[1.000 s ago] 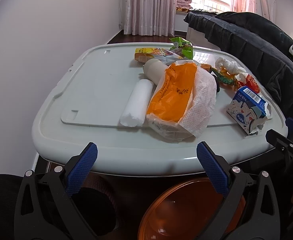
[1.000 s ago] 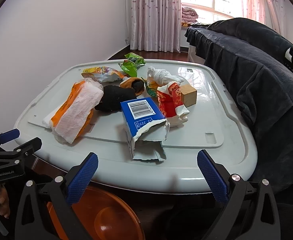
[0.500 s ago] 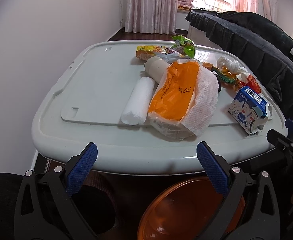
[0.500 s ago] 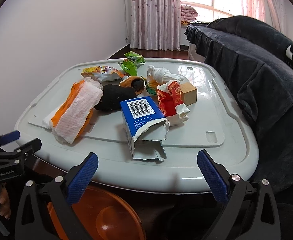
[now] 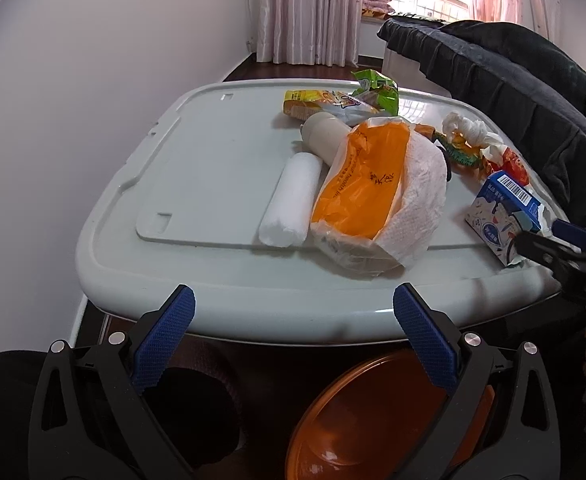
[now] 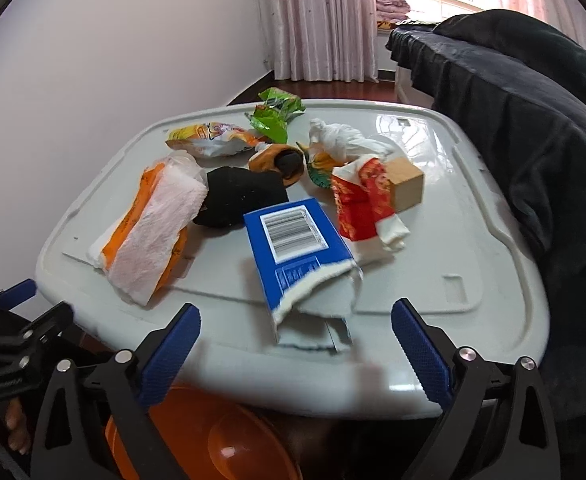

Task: Collect trash
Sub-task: 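Grasp the blue-and-white milk carton with the right gripper and lift it, then grasp the orange-and-white tissue pack with the left gripper while the right gripper holds the carton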

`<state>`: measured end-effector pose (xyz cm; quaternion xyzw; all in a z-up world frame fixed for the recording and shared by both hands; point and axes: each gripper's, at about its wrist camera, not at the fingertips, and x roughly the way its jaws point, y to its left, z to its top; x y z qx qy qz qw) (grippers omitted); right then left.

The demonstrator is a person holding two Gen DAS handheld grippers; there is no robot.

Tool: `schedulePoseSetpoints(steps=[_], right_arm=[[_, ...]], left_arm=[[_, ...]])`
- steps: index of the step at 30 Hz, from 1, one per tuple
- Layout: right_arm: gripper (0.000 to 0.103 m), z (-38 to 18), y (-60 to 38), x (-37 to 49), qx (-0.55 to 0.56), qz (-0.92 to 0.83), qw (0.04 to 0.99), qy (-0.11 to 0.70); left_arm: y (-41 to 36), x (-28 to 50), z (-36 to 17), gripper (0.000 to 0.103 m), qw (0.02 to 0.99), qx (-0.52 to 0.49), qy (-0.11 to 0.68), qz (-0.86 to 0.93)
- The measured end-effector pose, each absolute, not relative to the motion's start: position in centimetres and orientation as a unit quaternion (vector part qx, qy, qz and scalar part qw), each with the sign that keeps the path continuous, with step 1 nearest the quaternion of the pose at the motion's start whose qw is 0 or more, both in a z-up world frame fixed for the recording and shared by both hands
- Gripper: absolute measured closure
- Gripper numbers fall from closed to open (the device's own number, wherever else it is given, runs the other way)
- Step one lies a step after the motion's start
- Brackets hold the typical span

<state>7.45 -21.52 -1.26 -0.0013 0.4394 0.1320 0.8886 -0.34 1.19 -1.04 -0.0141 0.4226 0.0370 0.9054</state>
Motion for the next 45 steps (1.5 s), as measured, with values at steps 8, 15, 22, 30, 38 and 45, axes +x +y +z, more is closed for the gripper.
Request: schedulePoseSetpoints(steps=[8,15,22,30,38,45], right_arm=[[0.045,-4.0,-19.8,11.9,-0.013,0.128,0.870,0.477],[0.050,-4.1,-19.5,11.5,-0.023,0.131,0.880,0.455],[0.050,-2.4,-20.2,9.6,-0.015,0.121,0.885,0.449],[0.050,0.6,-22.4,4.4,-0.010,0.111,0.909,0.401],[0.050,1.2,-25.0,4.7,0.044,0.097,0.914,0.391],[0.050,0.9,-24.8,4.9,0.048,0.104,0.911,0.395]], left_arm=[[1.5,-0.4,-1.1,0.006,0.904,-0.024,0.427,0.032],[1.6,-0.3,-1.6,0.006,0.900,-0.025,0.434,0.038],[0.2,-0.5,-1.5,0.006,0.908,-0.002,0.419,0.008],[-3.9,3.3,-0.8,0.006,0.910,0.034,0.411,-0.046],[-6.7,7.4,-1.7,0.006,0.904,0.069,0.419,-0.057],[-7.1,10.9,-3.0,0.006,0.896,0.080,0.436,-0.040]])
